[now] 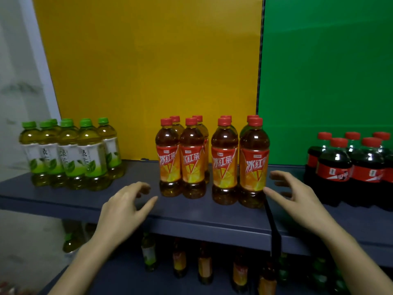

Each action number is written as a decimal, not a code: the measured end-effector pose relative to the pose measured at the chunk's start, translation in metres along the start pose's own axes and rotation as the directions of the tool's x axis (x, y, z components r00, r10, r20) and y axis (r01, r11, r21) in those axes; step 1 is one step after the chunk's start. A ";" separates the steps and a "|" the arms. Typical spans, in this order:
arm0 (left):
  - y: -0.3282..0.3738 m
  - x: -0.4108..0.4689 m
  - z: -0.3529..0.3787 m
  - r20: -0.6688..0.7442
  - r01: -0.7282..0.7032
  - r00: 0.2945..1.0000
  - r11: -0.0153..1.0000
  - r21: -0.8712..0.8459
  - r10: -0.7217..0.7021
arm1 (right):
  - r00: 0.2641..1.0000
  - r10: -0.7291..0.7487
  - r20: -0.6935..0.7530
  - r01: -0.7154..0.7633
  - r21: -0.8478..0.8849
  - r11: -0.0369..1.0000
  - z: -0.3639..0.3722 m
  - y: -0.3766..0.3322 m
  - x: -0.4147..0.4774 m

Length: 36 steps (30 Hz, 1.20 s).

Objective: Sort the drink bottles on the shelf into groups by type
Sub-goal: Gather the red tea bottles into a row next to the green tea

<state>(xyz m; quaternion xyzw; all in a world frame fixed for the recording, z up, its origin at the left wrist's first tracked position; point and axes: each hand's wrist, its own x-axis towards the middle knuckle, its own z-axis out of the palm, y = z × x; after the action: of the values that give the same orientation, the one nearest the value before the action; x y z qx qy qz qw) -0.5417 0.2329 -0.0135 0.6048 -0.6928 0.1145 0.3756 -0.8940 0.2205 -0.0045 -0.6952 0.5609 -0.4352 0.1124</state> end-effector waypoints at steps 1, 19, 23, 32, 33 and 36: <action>-0.004 0.007 0.004 0.004 0.015 1.000 0.999 -0.035 -0.015 | 1.000 0.020 0.001 -0.020 0.005 1.000 0.003 -0.001 0.005; -0.039 0.138 0.076 0.522 0.306 0.821 0.594 -0.744 0.232 | 0.982 0.083 0.170 -0.159 0.500 0.852 0.035 -0.008 0.066; -0.045 0.142 0.086 0.517 0.301 0.809 0.558 -0.773 0.280 | 0.987 0.087 0.136 -0.147 0.536 0.832 0.039 -0.013 0.066; -0.048 0.143 0.100 0.481 0.271 0.814 0.519 -0.811 0.325 | 0.985 0.112 0.130 -0.163 0.504 0.848 0.042 -0.020 0.063; -0.049 0.143 0.101 0.477 0.268 0.815 0.516 -0.814 0.328 | 0.985 0.116 0.129 -0.166 0.501 0.849 0.042 -0.020 0.063; -0.048 0.141 0.102 0.475 0.268 0.813 0.508 -0.819 0.336 | 0.983 0.120 0.137 -0.174 0.505 0.846 0.043 -0.020 0.063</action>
<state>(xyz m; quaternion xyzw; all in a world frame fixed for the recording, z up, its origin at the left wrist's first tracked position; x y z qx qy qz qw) -0.5341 0.0529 -0.0051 0.3260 -0.7473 -0.4265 0.3916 -0.8494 0.1582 0.0135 -0.6158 0.4696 -0.5239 0.3548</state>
